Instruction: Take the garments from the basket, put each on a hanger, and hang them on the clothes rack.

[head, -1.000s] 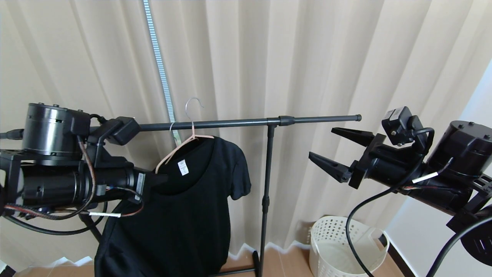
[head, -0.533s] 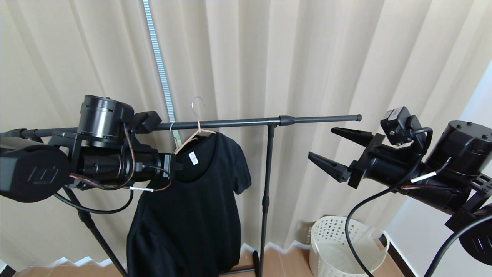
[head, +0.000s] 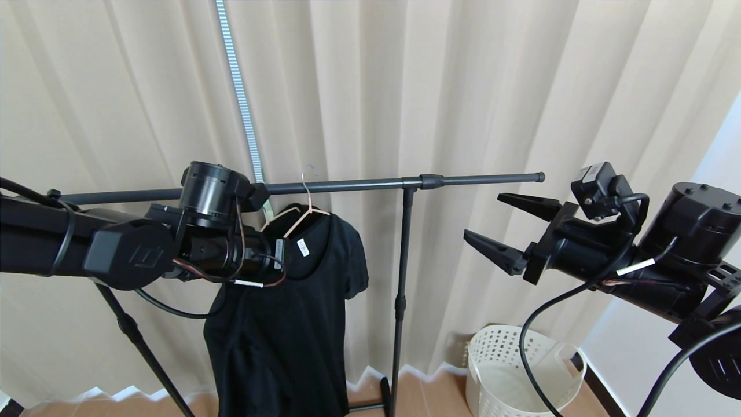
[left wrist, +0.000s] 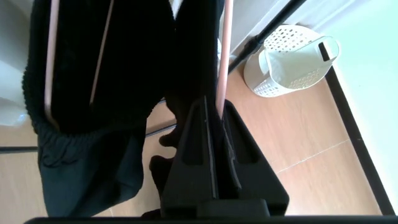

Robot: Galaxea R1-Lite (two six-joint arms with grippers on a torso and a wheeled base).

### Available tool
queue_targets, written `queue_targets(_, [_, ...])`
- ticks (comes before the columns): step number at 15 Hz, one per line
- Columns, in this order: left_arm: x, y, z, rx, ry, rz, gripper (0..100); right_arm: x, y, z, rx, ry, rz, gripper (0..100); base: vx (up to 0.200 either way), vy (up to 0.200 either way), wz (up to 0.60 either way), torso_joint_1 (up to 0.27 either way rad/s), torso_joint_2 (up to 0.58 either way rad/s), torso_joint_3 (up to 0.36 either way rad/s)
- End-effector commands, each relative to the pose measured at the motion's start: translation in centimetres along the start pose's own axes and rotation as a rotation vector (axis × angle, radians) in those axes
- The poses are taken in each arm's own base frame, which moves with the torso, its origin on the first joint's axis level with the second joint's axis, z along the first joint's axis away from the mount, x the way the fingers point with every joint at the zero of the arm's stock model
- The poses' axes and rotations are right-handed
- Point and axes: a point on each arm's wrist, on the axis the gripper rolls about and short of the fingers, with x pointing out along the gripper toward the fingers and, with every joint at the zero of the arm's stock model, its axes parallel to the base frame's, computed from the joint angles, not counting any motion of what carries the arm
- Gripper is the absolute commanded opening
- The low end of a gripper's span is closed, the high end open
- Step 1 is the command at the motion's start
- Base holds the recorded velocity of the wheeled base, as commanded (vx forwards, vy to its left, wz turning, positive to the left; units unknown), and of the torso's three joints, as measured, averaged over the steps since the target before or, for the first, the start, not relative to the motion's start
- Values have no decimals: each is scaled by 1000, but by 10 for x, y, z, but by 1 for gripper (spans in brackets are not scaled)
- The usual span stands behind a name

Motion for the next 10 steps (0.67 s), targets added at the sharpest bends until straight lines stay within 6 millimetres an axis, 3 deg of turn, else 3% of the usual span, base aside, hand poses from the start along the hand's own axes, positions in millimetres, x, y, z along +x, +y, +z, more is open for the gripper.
queue_targets(1, [17, 0, -9, 0, 50, 4, 0, 2, 0, -3, 0, 8, 3, 100, 0, 0, 0, 0, 0, 0])
queue_targets(10, [38, 2, -21, 5, 95, 13, 0, 3, -1, -6, -1, 15, 2, 100, 0, 0, 0, 0, 0, 0])
